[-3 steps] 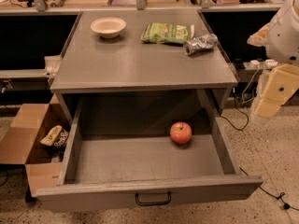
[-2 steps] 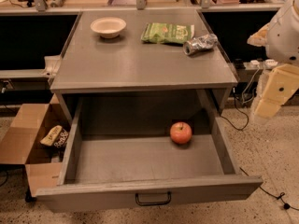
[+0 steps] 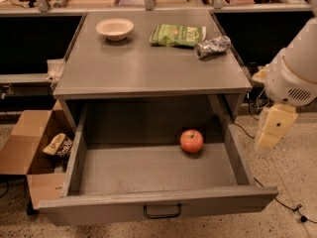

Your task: Pick apple from bottom drawer and place on counter

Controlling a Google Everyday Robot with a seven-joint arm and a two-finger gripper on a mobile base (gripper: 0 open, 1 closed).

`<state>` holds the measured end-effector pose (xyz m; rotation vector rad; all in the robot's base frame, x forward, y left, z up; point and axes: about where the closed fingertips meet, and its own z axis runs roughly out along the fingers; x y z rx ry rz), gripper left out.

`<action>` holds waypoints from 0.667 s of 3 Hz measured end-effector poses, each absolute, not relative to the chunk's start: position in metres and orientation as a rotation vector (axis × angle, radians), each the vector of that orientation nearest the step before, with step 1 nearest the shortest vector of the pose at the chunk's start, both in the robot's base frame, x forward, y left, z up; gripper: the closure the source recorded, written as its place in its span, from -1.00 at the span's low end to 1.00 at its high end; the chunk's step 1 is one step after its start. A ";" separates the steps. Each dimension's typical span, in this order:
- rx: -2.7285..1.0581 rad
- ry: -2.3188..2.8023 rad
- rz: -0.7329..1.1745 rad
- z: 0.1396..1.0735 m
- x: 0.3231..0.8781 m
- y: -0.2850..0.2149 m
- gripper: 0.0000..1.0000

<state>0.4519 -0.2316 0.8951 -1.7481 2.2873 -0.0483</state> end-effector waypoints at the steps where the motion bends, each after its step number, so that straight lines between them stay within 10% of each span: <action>1: -1.683 2.270 0.054 0.821 0.464 -0.241 -1.00; 2: -1.559 2.196 0.172 0.753 0.502 -0.248 -1.00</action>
Offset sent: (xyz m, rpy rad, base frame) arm 0.0930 -0.0308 -0.1946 0.4362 -0.1141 -0.0677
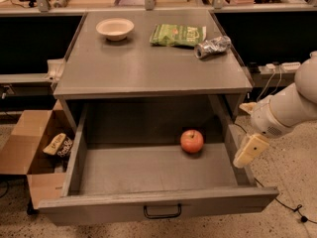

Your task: Pick apple from bottom drawer and place on counter

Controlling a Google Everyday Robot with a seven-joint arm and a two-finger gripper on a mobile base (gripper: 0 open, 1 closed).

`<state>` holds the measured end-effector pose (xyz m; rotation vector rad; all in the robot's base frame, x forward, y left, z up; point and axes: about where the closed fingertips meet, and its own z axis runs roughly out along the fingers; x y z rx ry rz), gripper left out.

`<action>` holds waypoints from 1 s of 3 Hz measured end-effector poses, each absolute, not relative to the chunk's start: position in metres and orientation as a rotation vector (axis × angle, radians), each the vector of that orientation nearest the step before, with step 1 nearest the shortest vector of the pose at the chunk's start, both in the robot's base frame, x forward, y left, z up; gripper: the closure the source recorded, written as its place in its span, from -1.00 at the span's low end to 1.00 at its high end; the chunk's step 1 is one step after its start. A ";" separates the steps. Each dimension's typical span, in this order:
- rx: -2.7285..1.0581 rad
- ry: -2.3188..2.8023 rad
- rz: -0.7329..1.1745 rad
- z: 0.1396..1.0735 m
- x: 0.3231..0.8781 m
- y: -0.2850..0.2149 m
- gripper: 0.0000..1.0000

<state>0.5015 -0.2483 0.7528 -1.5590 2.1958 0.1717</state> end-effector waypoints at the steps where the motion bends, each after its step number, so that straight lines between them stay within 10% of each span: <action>1: -1.562 2.192 0.172 0.754 0.501 -0.247 -1.00; 3: -1.566 2.119 0.253 0.722 0.516 -0.230 -1.00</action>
Offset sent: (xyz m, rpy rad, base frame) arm 0.0057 0.0041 -0.0136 0.0419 -0.0057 0.0096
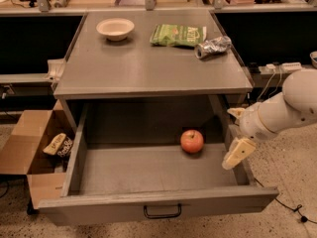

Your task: Pick apple from bottom drawer and place on counter

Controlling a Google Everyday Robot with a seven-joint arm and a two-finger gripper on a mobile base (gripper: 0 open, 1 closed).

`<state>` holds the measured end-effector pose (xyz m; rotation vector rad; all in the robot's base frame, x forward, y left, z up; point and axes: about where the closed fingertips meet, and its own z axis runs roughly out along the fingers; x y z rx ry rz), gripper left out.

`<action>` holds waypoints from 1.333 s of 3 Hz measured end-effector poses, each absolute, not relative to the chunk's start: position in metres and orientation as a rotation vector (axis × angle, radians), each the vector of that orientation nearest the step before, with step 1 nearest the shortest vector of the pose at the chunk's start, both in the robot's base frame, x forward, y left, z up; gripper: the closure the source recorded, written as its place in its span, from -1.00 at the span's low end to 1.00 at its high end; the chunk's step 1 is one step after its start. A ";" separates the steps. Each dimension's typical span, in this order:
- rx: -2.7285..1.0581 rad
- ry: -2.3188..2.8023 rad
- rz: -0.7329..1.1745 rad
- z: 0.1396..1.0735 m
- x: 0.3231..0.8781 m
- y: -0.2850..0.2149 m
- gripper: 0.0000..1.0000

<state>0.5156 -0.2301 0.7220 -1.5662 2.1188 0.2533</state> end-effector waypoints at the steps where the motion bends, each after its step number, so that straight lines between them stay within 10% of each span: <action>1: -1.558 2.068 0.320 0.697 0.525 -0.216 -1.00; 4: -1.500 1.945 0.452 0.681 0.541 -0.176 -1.00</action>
Offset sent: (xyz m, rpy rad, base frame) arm 0.0296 0.0314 -0.0565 0.1974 -0.0395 0.0278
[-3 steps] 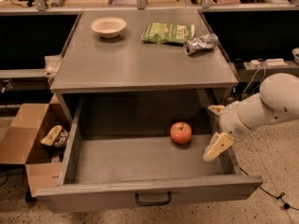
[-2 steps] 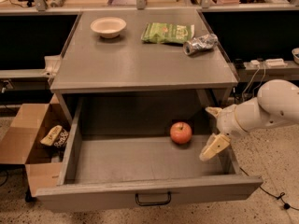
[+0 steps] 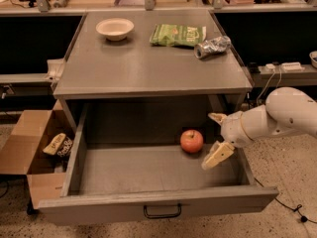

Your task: Pick apple from bottom drawer and place on counter

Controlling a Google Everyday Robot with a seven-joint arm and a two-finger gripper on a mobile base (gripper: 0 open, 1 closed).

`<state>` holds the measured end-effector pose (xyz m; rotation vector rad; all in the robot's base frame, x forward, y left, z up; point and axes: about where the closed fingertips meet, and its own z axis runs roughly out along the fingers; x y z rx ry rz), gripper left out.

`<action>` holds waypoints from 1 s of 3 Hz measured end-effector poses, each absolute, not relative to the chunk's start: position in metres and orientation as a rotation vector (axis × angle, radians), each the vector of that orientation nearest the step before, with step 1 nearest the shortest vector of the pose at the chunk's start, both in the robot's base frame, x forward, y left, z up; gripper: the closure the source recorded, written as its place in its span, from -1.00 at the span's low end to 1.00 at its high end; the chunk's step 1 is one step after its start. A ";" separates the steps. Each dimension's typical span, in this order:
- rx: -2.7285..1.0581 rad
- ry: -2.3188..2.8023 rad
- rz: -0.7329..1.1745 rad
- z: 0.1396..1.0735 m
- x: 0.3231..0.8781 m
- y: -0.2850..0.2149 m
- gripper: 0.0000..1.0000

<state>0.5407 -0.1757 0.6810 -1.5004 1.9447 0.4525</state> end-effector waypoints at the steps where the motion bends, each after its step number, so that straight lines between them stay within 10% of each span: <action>1: -1.508 1.933 0.476 0.689 0.538 -0.157 -1.00; 3: -1.515 1.948 0.493 0.692 0.538 -0.129 -1.00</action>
Offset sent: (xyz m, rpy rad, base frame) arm -0.0060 0.0513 0.0200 0.0137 0.0171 0.0243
